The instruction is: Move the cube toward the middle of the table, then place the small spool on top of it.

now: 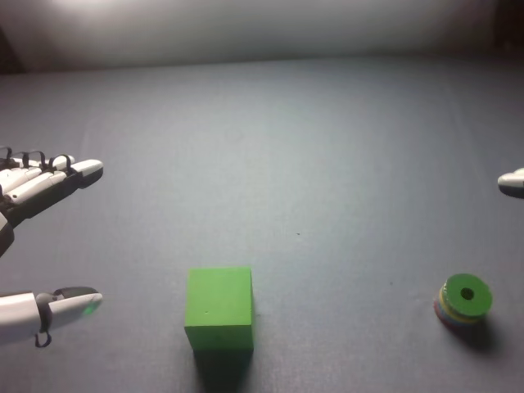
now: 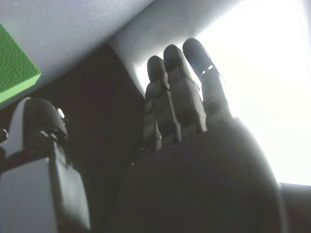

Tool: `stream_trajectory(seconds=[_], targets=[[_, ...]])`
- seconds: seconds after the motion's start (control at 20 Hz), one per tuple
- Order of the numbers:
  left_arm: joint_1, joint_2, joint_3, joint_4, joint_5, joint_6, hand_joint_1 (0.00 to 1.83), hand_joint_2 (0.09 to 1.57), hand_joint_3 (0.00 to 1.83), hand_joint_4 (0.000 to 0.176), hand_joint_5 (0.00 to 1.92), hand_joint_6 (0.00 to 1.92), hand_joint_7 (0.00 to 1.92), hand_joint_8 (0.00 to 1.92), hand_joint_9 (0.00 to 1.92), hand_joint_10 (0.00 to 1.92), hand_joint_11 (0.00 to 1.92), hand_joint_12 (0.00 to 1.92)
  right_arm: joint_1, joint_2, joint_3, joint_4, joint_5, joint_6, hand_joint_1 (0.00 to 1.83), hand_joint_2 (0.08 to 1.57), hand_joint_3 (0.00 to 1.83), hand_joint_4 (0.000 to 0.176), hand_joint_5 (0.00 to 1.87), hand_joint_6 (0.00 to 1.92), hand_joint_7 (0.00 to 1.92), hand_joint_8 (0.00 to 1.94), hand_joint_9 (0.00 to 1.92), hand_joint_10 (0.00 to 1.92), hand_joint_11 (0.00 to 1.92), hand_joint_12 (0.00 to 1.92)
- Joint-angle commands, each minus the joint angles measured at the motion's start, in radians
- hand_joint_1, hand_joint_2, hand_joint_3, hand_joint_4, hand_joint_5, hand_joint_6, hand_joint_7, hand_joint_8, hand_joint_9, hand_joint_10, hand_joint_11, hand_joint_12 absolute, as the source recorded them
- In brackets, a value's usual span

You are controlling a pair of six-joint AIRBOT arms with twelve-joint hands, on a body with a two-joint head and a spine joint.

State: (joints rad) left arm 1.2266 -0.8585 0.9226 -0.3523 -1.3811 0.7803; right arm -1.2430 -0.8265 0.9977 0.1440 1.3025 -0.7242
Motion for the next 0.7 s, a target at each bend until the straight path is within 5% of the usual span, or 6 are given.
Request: stream_trajectory(seconds=[0.0,0.05,0.2,0.3,0.5,0.65], targets=[[-0.006,0.002,0.004,0.001,-0.119,-0.007,0.65,0.95,0.00,0.097,0.26,0.00,0.25,0.00,0.27,0.02,0.00,0.79,0.011,0.003,0.001,0.012,0.114,0.008,0.66,1.32,0.00,0.000,0.42,0.00,0.46,0.00,0.46,0.01,0.28,0.52],[-0.006,0.004,0.004,0.003,-0.116,-0.007,0.67,0.95,0.00,0.094,0.26,0.00,0.25,0.00,0.27,0.01,0.00,0.77,0.011,0.003,0.000,0.012,0.114,0.008,0.69,1.32,0.00,0.000,0.44,0.00,0.48,0.01,0.49,0.01,0.32,0.52],[-0.016,0.008,0.002,0.030,-0.088,-0.007,0.64,0.94,0.00,0.151,0.22,0.00,0.25,0.00,0.29,0.02,0.02,0.78,0.014,0.002,0.000,0.012,0.114,0.008,0.73,1.32,0.00,0.000,0.44,0.00,0.48,0.00,0.48,0.01,0.36,0.39],[-0.053,0.004,0.005,0.105,-0.035,-0.027,0.68,0.91,0.00,0.143,0.24,0.00,0.28,0.00,0.31,0.00,0.02,0.69,0.018,0.002,0.000,0.012,0.112,0.008,0.64,1.33,0.00,0.000,0.42,0.00,0.46,0.00,0.48,0.00,0.36,0.38],[-0.145,-0.002,0.012,0.237,0.062,-0.044,0.69,0.85,0.00,0.174,0.18,0.00,0.26,0.00,0.34,0.01,0.08,0.64,0.019,0.002,0.001,0.012,0.112,0.008,0.63,1.33,0.00,0.000,0.43,0.00,0.46,0.00,0.46,0.00,0.34,0.38],[-0.211,-0.027,0.024,0.334,0.146,-0.067,0.67,0.83,0.00,0.176,0.12,0.00,0.20,0.00,0.36,0.00,0.02,0.72,0.021,0.002,0.002,0.012,0.111,0.008,0.62,1.33,0.00,0.000,0.45,0.00,0.46,0.00,0.45,0.00,0.33,0.38]])
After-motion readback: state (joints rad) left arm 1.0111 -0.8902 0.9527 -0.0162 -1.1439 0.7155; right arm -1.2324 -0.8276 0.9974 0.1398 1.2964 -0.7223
